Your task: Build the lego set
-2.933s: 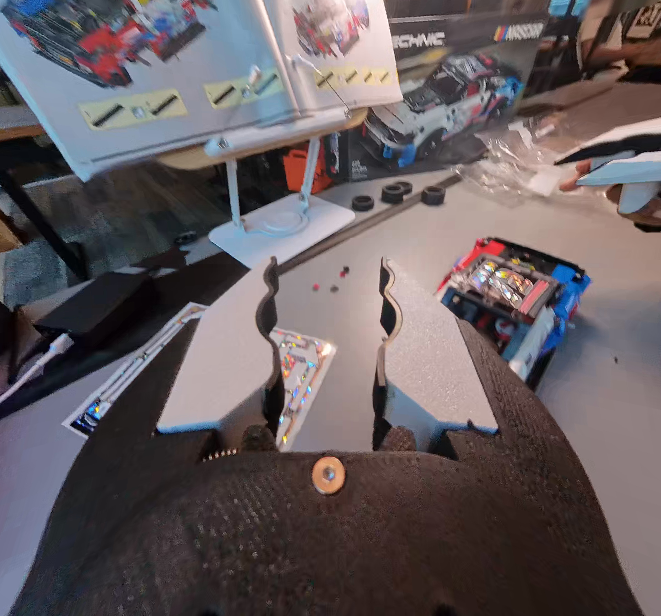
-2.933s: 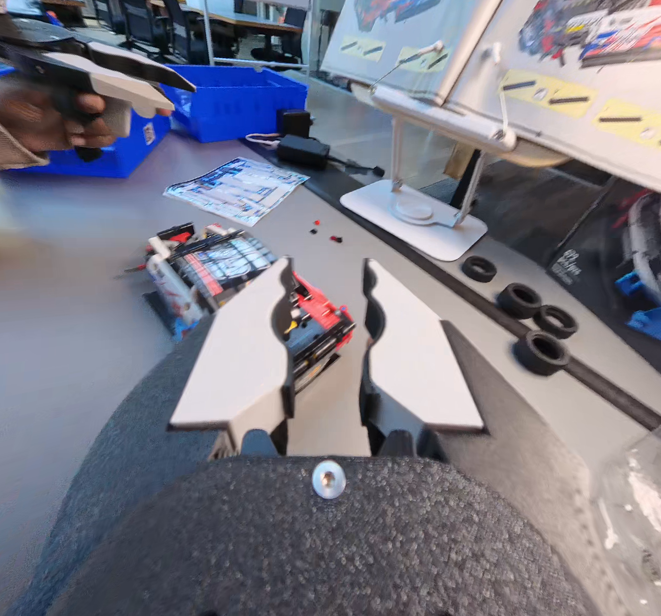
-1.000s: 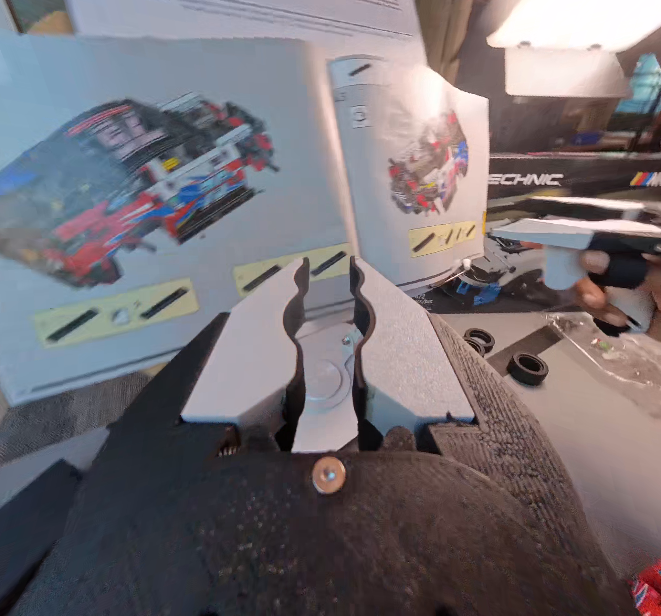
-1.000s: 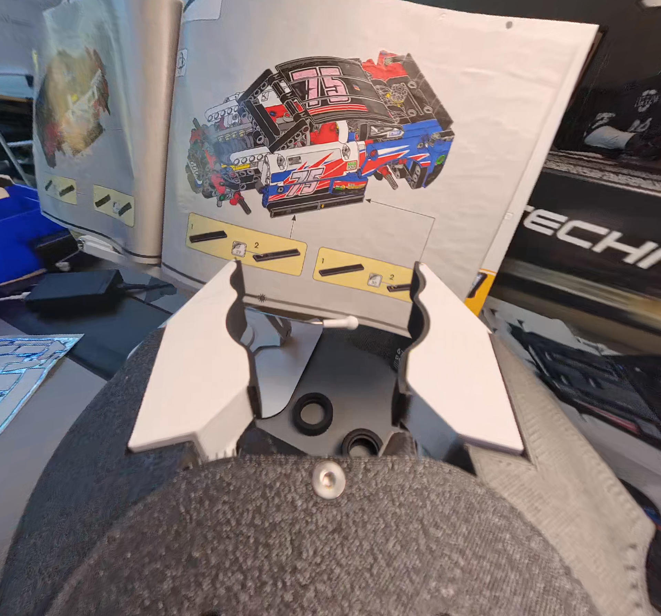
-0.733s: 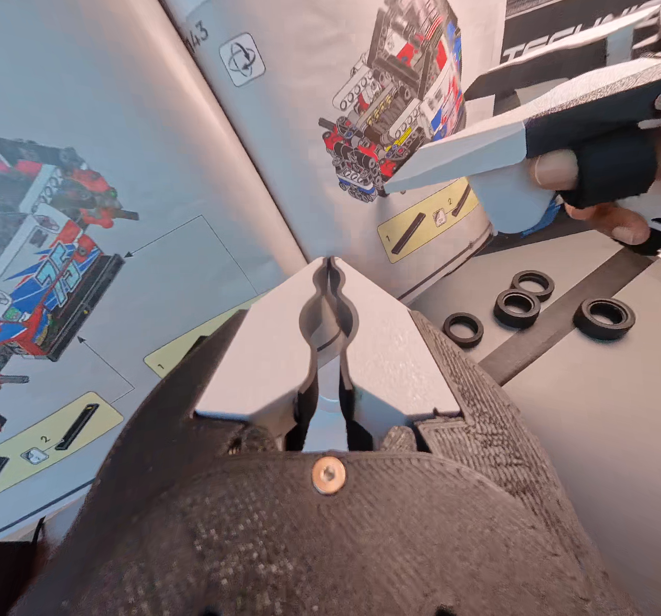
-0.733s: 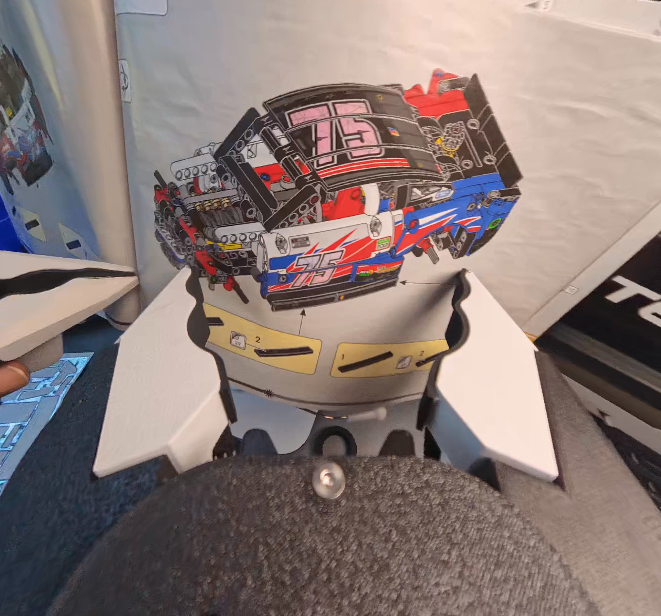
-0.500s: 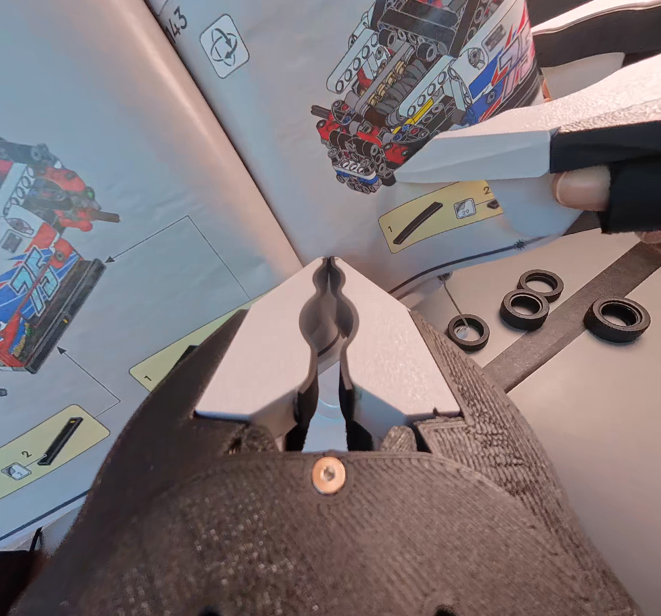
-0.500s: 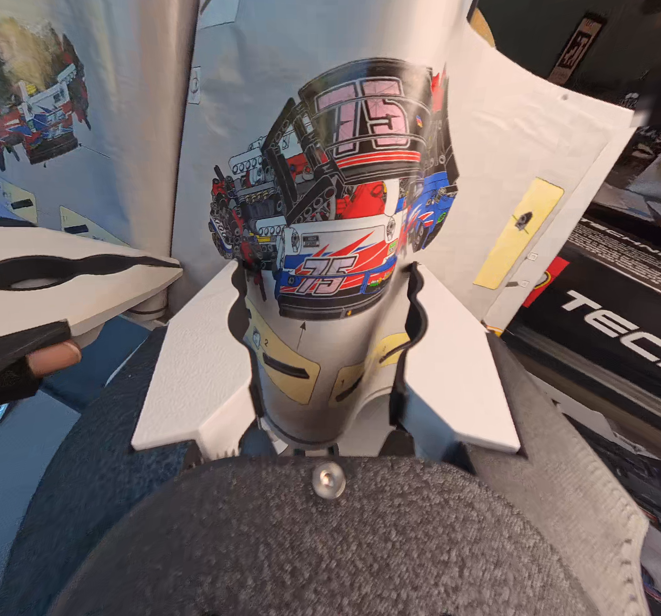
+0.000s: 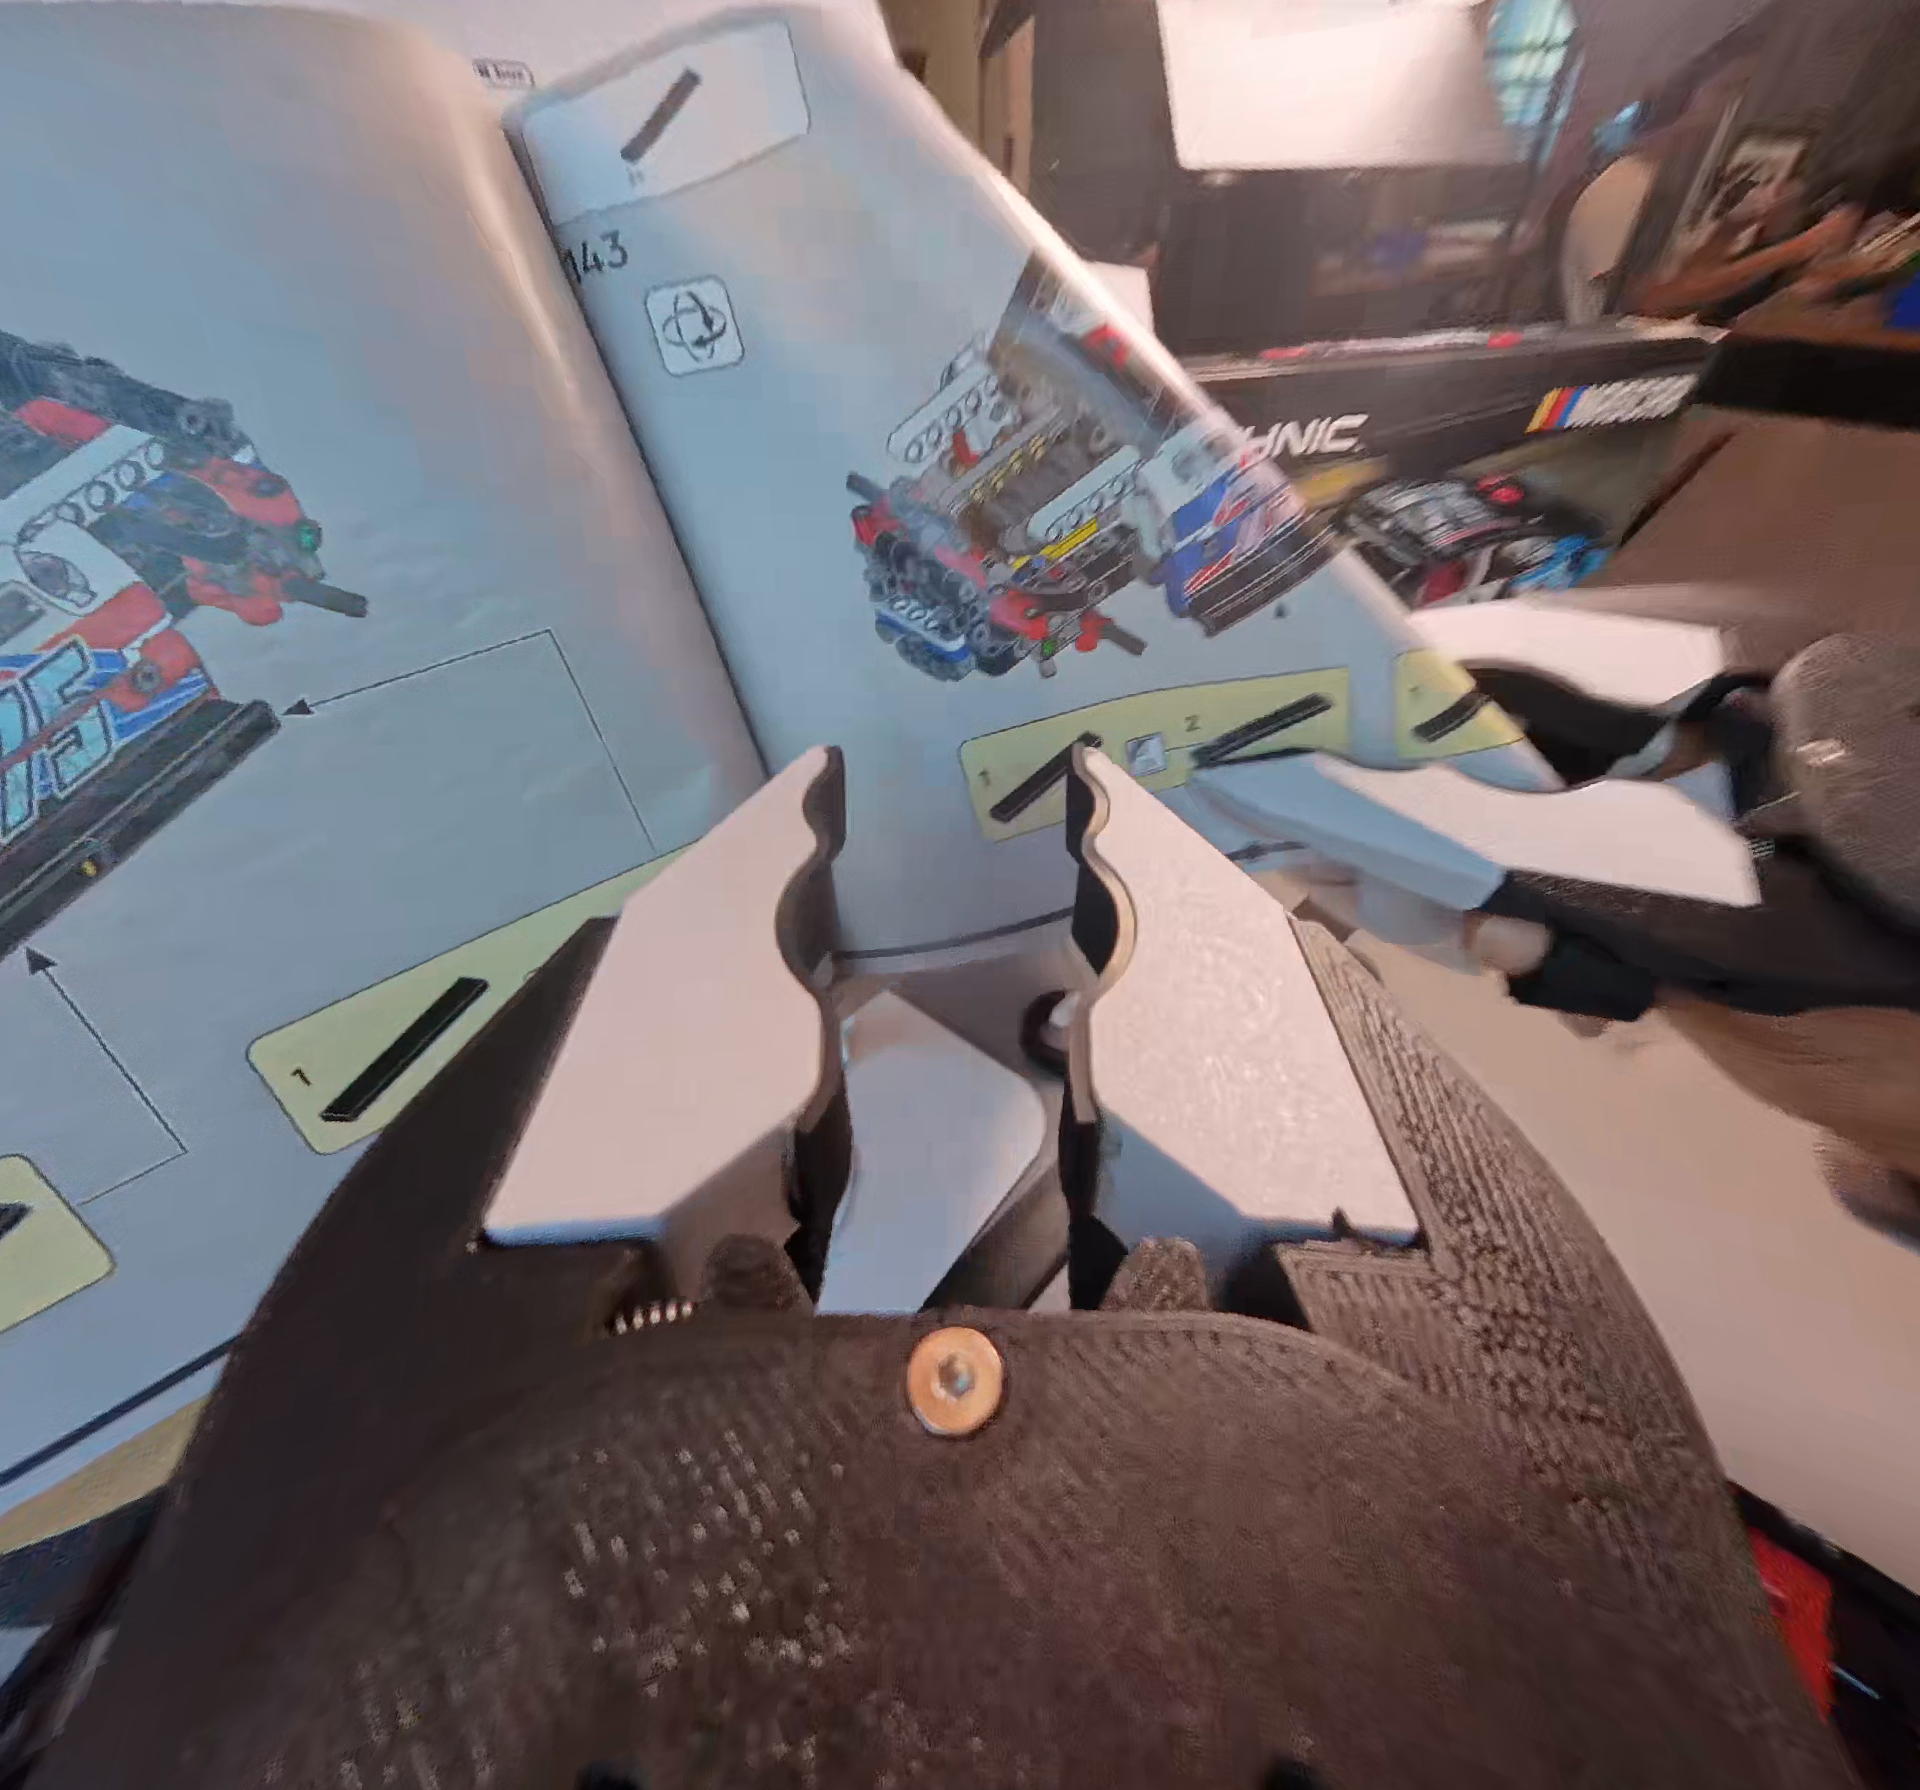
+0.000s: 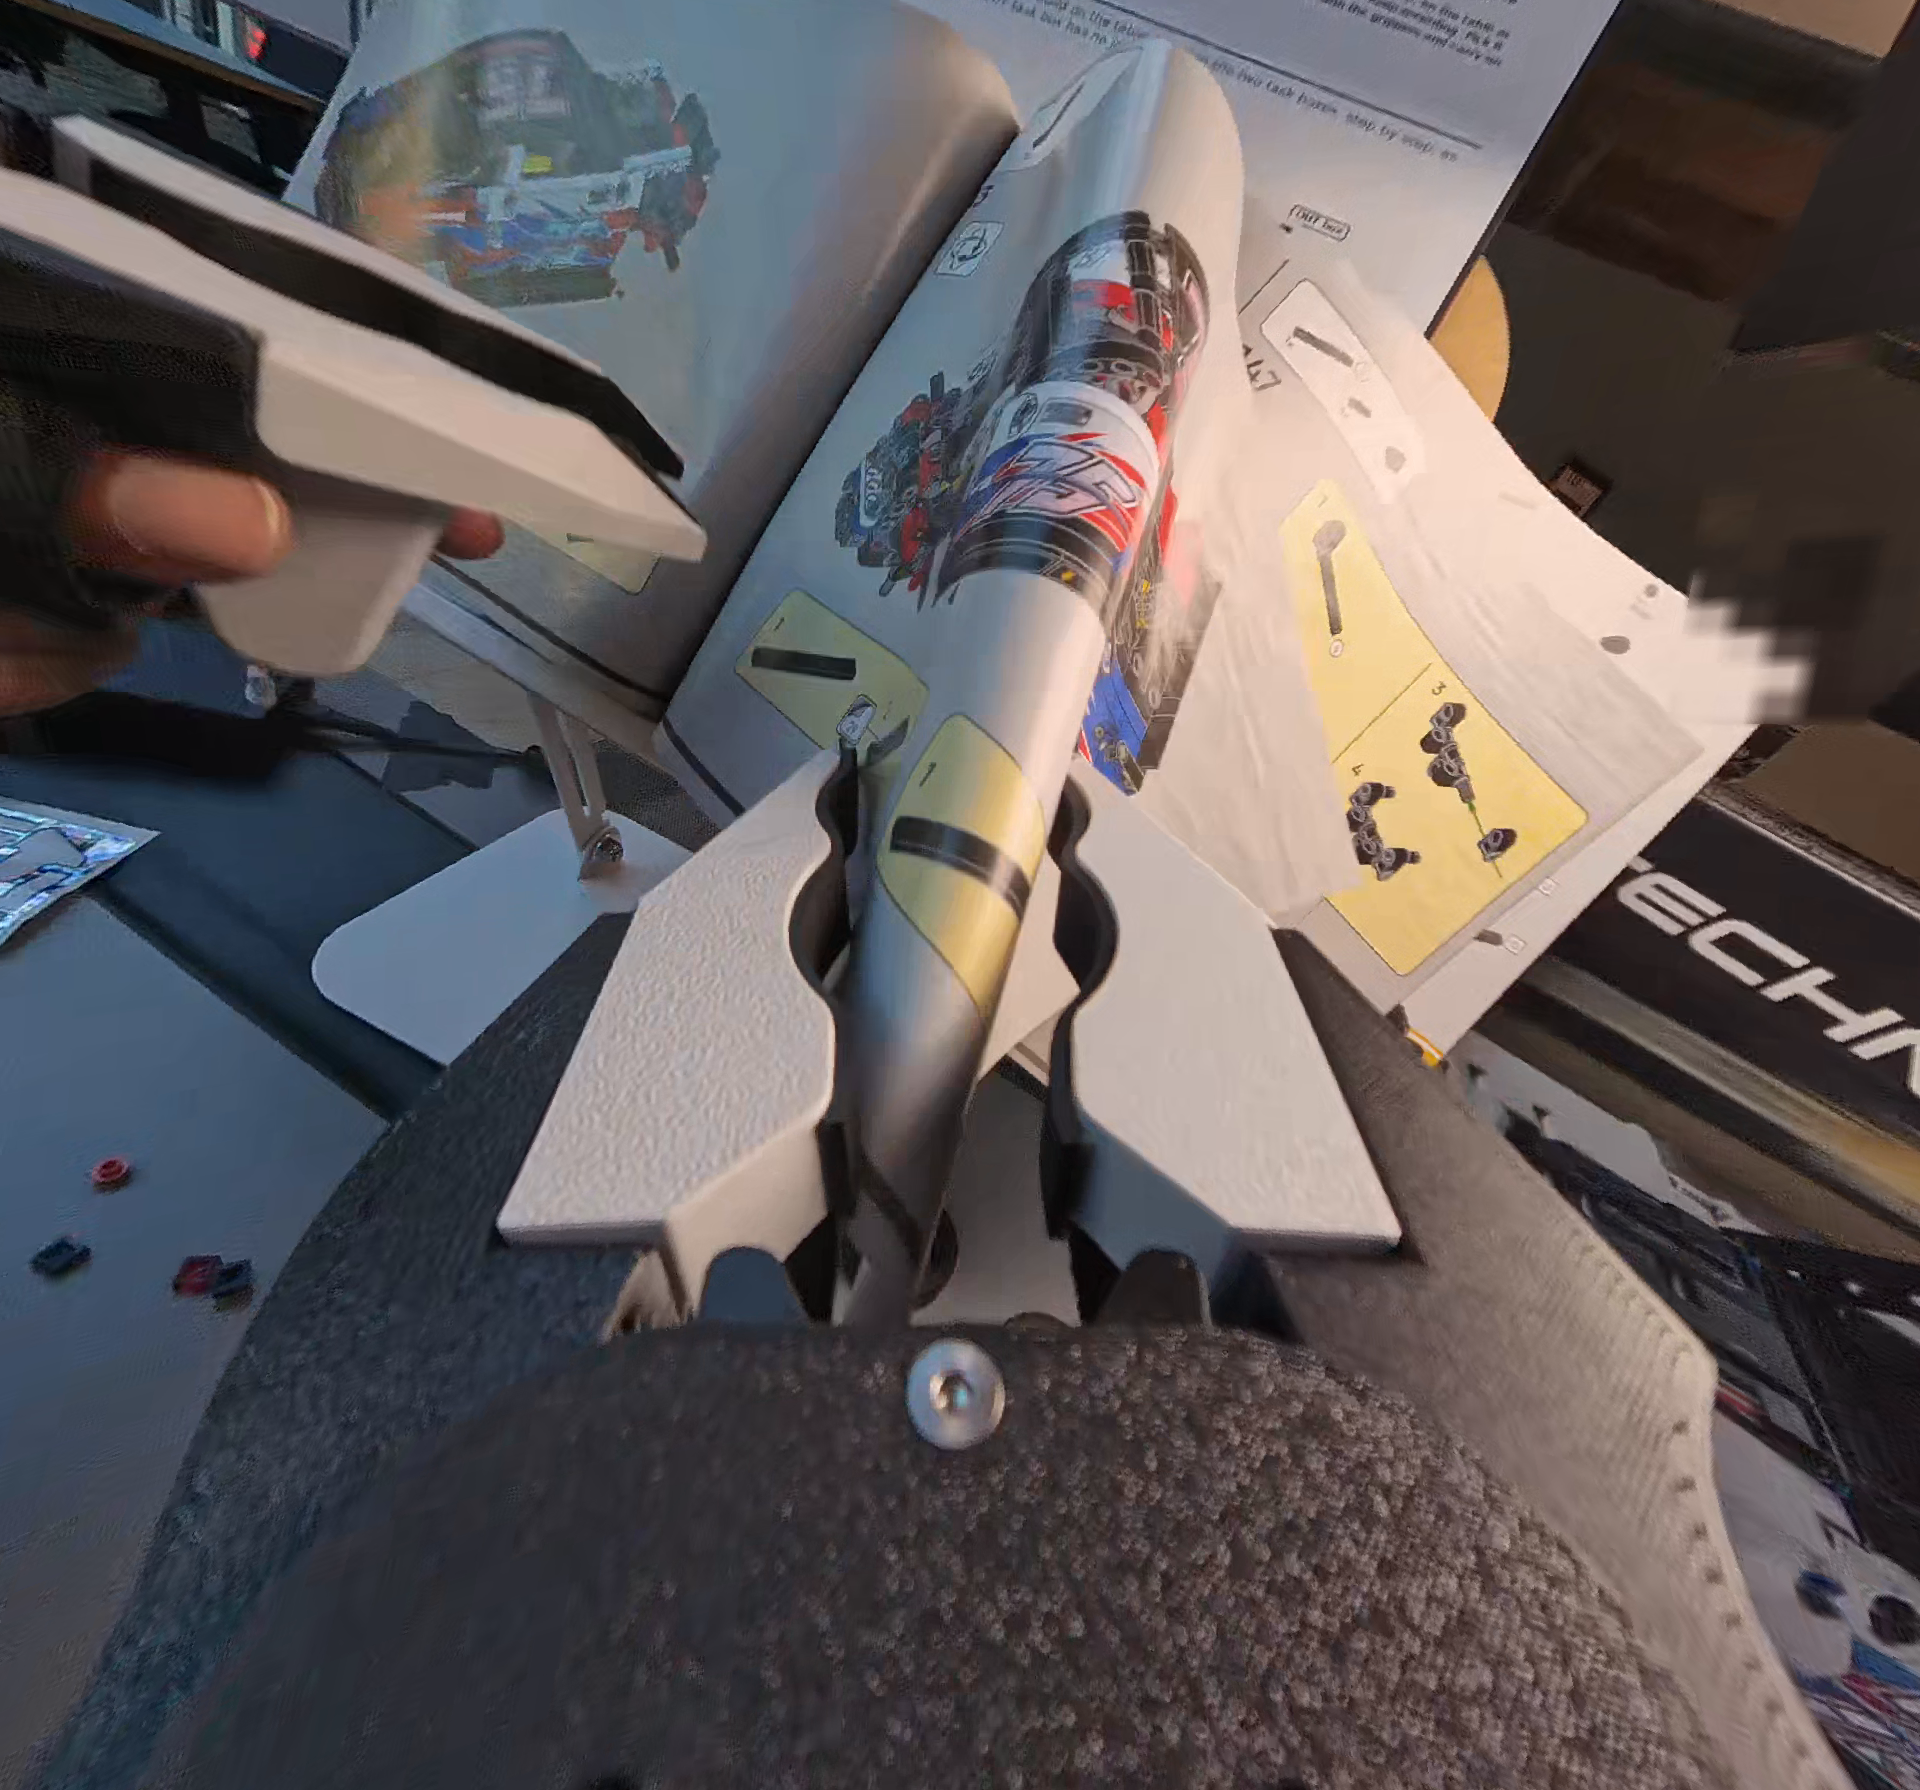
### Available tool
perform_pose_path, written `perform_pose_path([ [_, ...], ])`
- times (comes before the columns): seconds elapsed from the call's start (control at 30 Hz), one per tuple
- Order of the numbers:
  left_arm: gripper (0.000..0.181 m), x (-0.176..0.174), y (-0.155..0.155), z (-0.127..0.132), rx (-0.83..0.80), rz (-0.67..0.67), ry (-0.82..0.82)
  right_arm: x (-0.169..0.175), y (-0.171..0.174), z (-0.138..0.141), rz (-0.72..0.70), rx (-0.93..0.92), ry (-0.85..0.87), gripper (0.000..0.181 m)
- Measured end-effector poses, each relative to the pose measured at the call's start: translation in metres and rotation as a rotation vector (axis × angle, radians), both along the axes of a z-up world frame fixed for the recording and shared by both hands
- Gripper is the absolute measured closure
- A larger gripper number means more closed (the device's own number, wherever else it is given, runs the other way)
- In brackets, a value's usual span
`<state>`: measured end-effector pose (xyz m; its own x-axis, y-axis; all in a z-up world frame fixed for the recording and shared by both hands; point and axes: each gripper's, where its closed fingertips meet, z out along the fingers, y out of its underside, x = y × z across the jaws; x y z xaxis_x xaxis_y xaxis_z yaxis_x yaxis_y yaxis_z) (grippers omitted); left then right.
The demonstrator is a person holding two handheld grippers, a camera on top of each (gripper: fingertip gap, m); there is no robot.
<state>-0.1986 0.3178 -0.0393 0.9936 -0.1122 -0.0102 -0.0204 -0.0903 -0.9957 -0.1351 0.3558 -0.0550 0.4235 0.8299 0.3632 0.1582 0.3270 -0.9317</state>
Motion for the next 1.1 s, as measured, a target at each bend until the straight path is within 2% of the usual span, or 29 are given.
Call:
perform_pose_path([
  [0.07,0.133,0.013,-0.013,0.012,0.04,-0.085,-0.091,0.004,-0.005,-0.004,-0.018,0.058,0.003,0.154],
  [0.17,0.125,0.036,-0.024,0.024,0.044,-0.191,-0.202,0.004,-0.018,0.013,-0.05,0.217,0.056,0.162],
  [0.27,0.12,0.054,-0.023,0.034,0.012,-0.267,-0.307,-0.006,-0.038,0.032,-0.078,0.485,0.047,0.171],
  [0.33,0.121,0.055,-0.019,0.047,0.019,-0.282,-0.382,-0.018,-0.054,0.036,-0.07,0.663,0.019,0.174],
  [0.4,0.134,0.044,-0.013,0.052,0.001,-0.25,-0.425,-0.028,-0.068,0.035,-0.055,0.799,-0.02,0.175],
  [0.47,0.166,0.031,-0.008,0.047,-0.034,-0.197,-0.405,-0.035,-0.076,0.033,-0.045,0.885,-0.056,0.172],
  [0.5,0.175,0.026,-0.007,0.044,-0.038,-0.188,-0.386,-0.037,-0.08,0.032,-0.027,0.907,-0.065,0.17],
  [0.57,0.181,0.018,-0.012,0.047,-0.004,-0.219,-0.418,-0.037,-0.09,0.028,0.048,0.862,-0.07,0.155],
  [0.7,0.181,-0.009,-0.036,0.059,0.121,-0.328,-0.564,-0.017,-0.11,0.017,0.364,0.394,0.028,0.1],
  [0.77,0.18,-0.035,-0.048,0.058,0.171,-0.34,-0.637,-0.005,-0.096,0.021,0.388,0.238,0.103,0.092],
  [0.8,0.179,-0.05,-0.055,0.06,0.209,-0.344,-0.679,-0.003,-0.085,0.02,0.378,0.196,0.113,0.096],
  [0.87,0.177,-0.079,-0.067,0.059,0.264,-0.345,-0.761,-0.014,-0.07,0.002,0.367,0.137,0.006,0.124],
  [0.93,0.177,-0.107,-0.078,0.056,0.311,-0.335,-0.825,-0.032,-0.055,-0.018,0.299,0.112,-0.13,0.132],
  [1.0,0.171,-0.14,-0.087,0.045,0.325,-0.22,-0.844,-0.047,-0.041,-0.025,0.206,0.142,-0.205,0.141],
  [1.1,0.163,-0.168,-0.112,0.042,0.336,-0.093,-0.779,-0.048,-0.009,-0.016,-0.007,0.178,-0.238,0.15],
])
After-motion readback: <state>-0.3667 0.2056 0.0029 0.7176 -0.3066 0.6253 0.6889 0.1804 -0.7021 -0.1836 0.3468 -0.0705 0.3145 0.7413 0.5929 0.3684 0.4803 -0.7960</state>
